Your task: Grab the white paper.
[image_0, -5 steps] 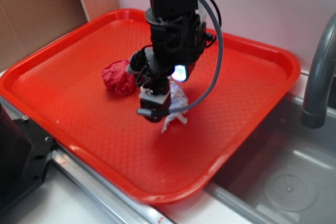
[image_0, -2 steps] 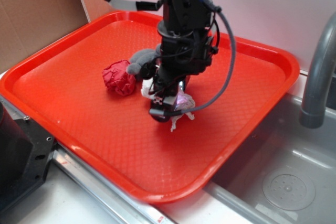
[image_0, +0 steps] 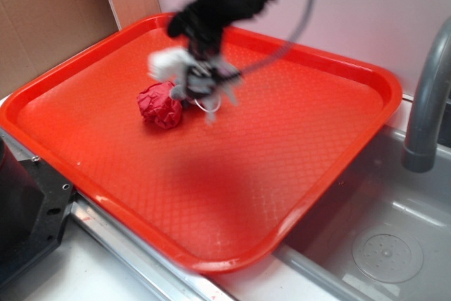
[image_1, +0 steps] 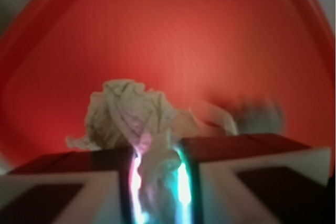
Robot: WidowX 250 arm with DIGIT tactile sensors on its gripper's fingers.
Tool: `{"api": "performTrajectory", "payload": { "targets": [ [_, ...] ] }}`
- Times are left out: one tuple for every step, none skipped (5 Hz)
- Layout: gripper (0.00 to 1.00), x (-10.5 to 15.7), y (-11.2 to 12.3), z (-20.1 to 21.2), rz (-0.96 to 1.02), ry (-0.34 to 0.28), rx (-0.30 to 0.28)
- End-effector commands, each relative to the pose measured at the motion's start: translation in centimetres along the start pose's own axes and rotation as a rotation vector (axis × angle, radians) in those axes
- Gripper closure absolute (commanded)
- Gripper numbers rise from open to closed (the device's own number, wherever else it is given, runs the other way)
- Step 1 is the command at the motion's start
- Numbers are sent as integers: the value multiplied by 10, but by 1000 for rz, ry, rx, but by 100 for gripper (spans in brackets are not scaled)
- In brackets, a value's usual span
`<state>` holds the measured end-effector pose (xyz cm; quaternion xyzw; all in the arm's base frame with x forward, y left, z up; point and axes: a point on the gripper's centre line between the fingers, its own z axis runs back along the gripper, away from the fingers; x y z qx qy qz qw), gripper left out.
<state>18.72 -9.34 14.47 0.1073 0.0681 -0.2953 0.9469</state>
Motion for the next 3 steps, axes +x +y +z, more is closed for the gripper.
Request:
{"api": "performTrajectory", "payload": {
  "targets": [
    [100,-67,13,87,496,-109,-106],
    [100,-84,33,113,701,-149,-162],
    [100,-83,44,112,735,-220,-107]
  ]
}}
